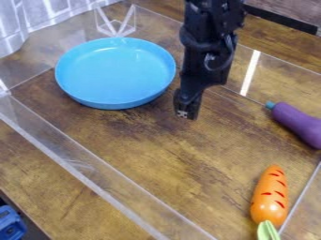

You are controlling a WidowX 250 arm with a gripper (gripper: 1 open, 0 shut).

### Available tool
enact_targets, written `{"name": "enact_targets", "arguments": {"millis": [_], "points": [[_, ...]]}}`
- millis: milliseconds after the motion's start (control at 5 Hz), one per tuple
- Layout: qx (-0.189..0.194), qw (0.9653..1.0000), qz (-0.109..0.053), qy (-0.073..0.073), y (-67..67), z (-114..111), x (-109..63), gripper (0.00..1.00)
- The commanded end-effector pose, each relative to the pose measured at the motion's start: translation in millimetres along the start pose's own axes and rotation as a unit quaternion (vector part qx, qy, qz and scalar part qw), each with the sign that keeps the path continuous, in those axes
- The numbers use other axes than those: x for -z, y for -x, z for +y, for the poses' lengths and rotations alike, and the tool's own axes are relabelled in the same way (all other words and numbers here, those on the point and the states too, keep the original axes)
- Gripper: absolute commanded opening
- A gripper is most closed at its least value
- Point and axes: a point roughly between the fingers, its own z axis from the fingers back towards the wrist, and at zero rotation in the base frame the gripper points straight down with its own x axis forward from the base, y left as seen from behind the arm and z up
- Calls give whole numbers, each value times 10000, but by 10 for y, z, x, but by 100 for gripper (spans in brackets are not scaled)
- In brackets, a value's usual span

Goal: Move the carrot to the right side

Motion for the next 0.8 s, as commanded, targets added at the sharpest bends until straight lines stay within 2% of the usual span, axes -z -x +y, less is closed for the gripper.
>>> {"name": "enact_targets", "arguments": {"millis": [0,200,600], "points": [[112,9992,-137,-364,-53,82,-131,100],[269,9986,-161,-416,-167,70,-59,100],[260,9983,-57,-513,-513,-23,209,100]]}}
